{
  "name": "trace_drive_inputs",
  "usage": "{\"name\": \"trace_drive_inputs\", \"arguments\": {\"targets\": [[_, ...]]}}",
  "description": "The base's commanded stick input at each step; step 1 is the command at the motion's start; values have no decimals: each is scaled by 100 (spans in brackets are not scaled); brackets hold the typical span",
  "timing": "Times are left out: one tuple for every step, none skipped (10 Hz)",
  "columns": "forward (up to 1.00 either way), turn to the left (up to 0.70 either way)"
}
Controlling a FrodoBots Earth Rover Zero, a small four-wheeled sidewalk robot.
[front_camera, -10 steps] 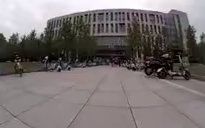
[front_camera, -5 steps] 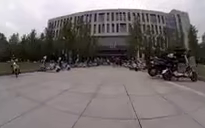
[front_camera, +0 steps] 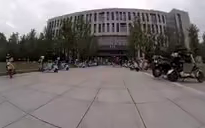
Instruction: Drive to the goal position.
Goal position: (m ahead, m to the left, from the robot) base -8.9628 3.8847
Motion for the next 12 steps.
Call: {"name": "trace_drive_inputs", "arguments": {"targets": [[70,-14],[70,-14],[70,-14],[70,-14],[70,-14],[70,-14],[70,-14],[70,-14],[70,-14],[70,-14],[70,-14],[70,-14]]}}
